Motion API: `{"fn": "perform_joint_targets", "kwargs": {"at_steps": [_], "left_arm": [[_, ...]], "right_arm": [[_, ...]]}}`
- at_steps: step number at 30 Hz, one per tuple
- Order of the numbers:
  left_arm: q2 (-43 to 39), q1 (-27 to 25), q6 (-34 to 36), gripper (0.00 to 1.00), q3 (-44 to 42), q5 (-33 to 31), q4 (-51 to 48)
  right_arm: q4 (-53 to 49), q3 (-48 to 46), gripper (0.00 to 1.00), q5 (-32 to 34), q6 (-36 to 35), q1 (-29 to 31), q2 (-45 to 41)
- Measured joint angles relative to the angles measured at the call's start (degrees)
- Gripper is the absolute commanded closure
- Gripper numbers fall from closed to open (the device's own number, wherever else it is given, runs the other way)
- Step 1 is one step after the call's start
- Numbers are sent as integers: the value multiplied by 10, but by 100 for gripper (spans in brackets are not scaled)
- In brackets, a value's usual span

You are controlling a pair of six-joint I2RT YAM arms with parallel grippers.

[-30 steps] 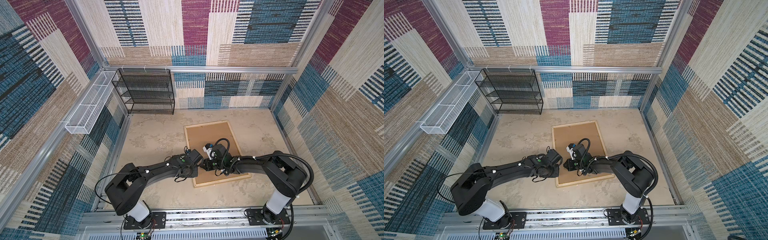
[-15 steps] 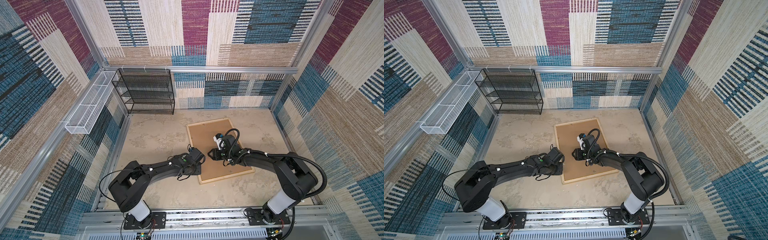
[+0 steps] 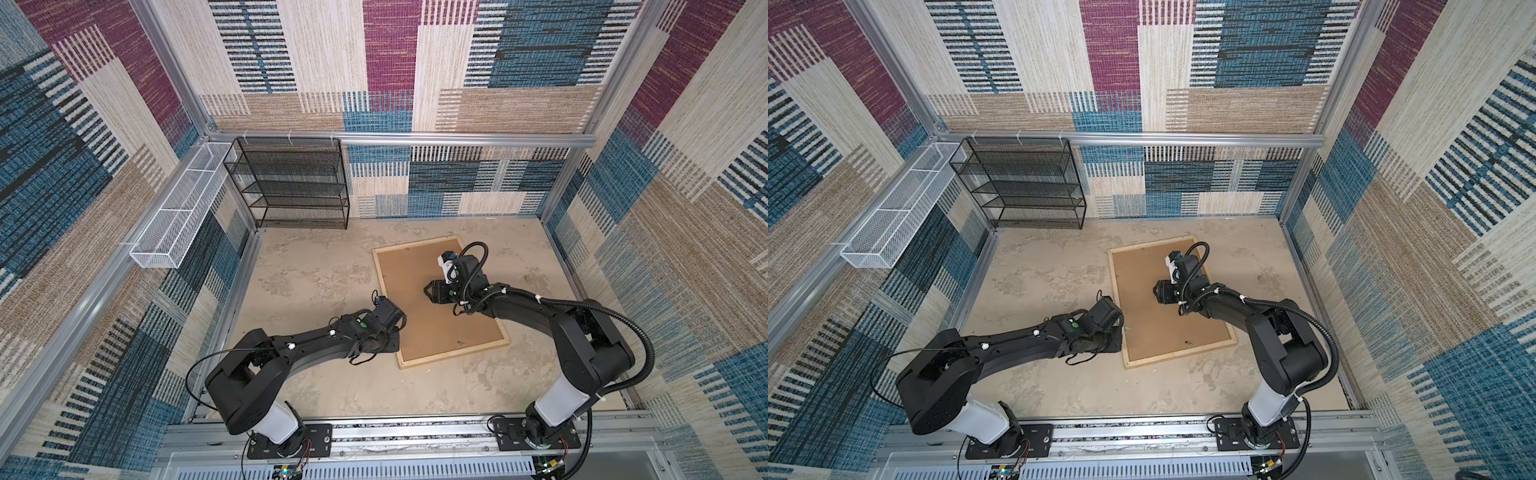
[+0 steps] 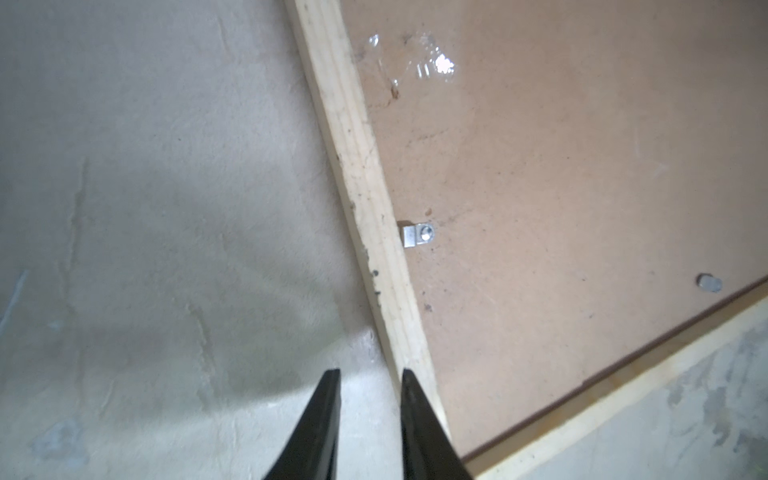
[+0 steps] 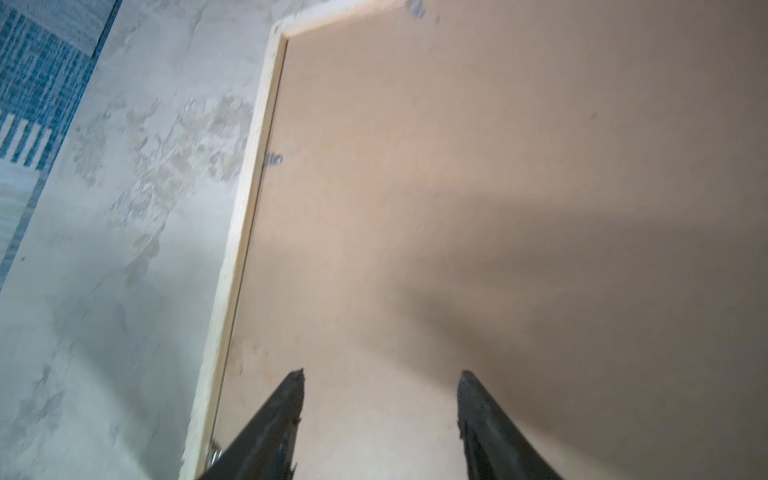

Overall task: Put the photo into the frame
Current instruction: 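Lift the right gripper away toward the far wall while left gripper draws back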

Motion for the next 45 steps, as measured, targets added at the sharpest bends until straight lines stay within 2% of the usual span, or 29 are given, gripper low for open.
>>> {"fn": "perform_joint_targets", "kwargs": {"at_steps": [6,14,20,26,29,39,45], "left_arm": [[-34,-26,0,75,-41,27,35],[-79,-108,-10,75,-80,33,57],[-55,-126,-29,75,-90,45,90],[-15,-129,-43,75,-72,59,106],[-4,-126,-54,75,-66,53,98],[0,-82,-77,75,-74,42,92],[2,-33,-73,75,-77,42,105]], "right_arm": [[-18,162,42,23,-35,-52,107],[-82,467,43,28,-81,-67,317],[-147,657,44,18,-99,-86,450],[-208,804,43,-5,-118,-87,550],[-227,832,43,-12,-126,-87,570],[-240,816,45,-27,-141,-115,570],[-224,750,48,-23,-141,-151,535]]}}
